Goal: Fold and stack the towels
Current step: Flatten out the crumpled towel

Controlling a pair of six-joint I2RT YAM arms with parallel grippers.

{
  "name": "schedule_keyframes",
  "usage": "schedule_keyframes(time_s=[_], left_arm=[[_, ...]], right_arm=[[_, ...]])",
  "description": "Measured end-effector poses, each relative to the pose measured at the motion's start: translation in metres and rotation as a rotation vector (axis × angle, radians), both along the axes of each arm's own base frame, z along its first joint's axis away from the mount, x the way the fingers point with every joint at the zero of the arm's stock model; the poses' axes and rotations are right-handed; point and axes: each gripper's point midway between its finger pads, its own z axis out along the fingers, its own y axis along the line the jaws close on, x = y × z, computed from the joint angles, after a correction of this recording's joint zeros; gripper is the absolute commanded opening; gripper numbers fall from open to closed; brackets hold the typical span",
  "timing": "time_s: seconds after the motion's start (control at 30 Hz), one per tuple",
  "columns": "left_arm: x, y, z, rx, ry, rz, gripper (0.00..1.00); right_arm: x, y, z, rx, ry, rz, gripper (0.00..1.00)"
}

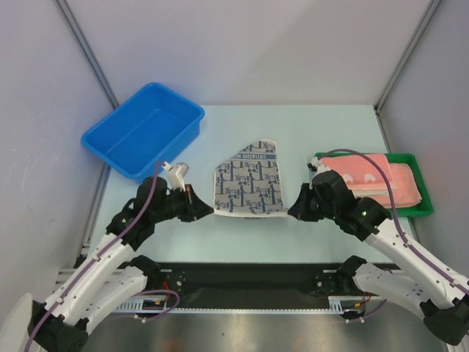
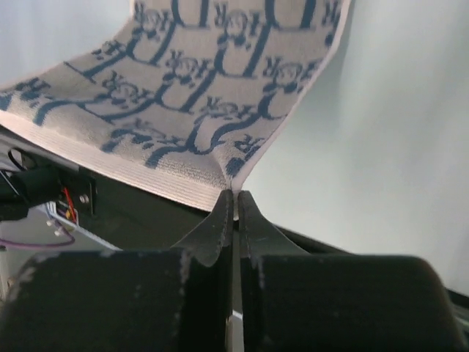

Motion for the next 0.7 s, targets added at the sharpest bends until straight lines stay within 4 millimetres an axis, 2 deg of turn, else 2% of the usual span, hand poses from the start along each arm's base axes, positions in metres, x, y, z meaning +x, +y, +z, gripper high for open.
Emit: schedule_keyframes(time_s=[0.1, 0.17, 0.2, 0.3, 0.37, 0.4, 0.47, 0.53, 0.6, 0.7], left_arm=[[0.023, -0.006, 0.021, 0.023, -0.028, 0.016, 0.00], [0.053, -0.015, 0.045, 0.047, -0.050, 0.032, 0.00], [0.075, -0.021, 0.059, 0.054, -0.065, 0.039, 0.00], [0.155, -0.037, 0.120, 0.037, -0.172, 0.082, 0.00], [0.213, -0.042, 0.170, -0.013, -0.284, 0.121, 0.00], [0.235, -0.041, 0.186, -0.038, -0.327, 0.135, 0.00], [0.279, -0.039, 0.230, -0.109, -0.420, 0.141, 0.00], [0.308, -0.038, 0.260, -0.151, -0.491, 0.134, 0.00], [0.324, -0.038, 0.287, -0.185, -0.555, 0.117, 0.00], [0.314, -0.042, 0.298, -0.200, -0.573, 0.078, 0.00]], right_arm=[[0.027, 0.005, 0.022, -0.009, -0.088, -0.033, 0.00], [0.062, 0.011, 0.051, -0.014, -0.166, -0.068, 0.00], [0.087, 0.013, 0.071, 0.001, -0.225, -0.098, 0.00], [0.168, 0.006, 0.140, 0.050, -0.414, -0.205, 0.00], [0.220, -0.006, 0.187, 0.070, -0.561, -0.266, 0.00], [0.243, -0.012, 0.208, 0.081, -0.635, -0.283, 0.00], [0.276, -0.020, 0.239, 0.106, -0.752, -0.287, 0.00], [0.300, -0.021, 0.262, 0.129, -0.833, -0.272, 0.00], [0.313, -0.027, 0.277, 0.134, -0.880, -0.260, 0.00], [0.310, -0.023, 0.285, 0.137, -0.902, -0.217, 0.00]])
